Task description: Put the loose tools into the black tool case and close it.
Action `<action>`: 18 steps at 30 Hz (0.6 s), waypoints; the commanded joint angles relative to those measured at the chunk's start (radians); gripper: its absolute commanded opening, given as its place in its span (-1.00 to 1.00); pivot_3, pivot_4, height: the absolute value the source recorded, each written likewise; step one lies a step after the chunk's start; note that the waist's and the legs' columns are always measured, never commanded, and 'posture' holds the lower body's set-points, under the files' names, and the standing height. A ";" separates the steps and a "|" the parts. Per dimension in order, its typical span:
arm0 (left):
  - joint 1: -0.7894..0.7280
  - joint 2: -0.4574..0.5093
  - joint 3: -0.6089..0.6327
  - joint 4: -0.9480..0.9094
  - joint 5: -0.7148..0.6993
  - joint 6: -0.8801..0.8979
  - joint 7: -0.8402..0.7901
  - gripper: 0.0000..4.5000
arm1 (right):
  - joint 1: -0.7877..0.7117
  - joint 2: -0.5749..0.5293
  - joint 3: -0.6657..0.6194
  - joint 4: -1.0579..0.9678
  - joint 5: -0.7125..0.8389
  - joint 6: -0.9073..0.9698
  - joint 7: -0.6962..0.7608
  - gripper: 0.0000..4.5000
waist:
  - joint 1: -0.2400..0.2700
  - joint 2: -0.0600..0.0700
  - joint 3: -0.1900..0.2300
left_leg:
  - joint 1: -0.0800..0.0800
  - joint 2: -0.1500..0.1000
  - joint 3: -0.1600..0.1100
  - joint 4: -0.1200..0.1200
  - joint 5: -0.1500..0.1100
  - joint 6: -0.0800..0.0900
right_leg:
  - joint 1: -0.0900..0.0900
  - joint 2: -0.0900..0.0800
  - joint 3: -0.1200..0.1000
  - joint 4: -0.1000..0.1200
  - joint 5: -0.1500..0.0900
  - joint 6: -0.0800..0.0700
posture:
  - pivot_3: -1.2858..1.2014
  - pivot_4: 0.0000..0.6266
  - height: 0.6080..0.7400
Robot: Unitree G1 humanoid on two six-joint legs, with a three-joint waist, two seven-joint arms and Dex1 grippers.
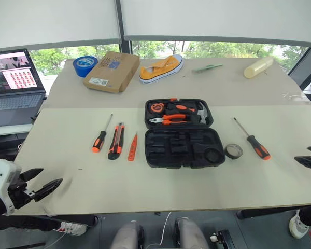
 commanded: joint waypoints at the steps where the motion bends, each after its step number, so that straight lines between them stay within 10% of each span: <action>1: 0.029 0.004 0.001 -0.015 0.043 -0.039 0.004 0.96 | -0.018 -0.002 -0.012 0.024 -0.005 -0.043 0.019 1.00 | 0.000 0.000 0.000 | 0.000 0.000 0.000 0.000 0.000 0.000 | 0.000 0.000 0.000 0.000 0.000 0.000 | 0.03 -0.52 0.92; 11: -0.090 0.019 -0.039 -0.057 0.075 0.032 0.127 0.96 | -0.002 0.035 -0.044 0.044 -0.014 -0.146 -0.037 1.00 | 0.005 0.000 0.000 | 0.000 -0.001 0.000 -0.001 0.000 -0.001 | 0.000 -0.001 0.000 0.000 0.000 0.000 | 0.03 -0.52 0.92; 18: -0.358 0.081 -0.127 -0.117 -0.034 0.334 0.240 0.96 | 0.033 0.079 -0.096 -0.318 0.088 -0.005 -0.093 1.00 | 0.001 0.000 0.000 | 0.000 0.000 0.000 -0.001 0.000 -0.001 | 0.000 0.000 0.000 0.001 0.000 0.000 | 0.03 -0.52 0.92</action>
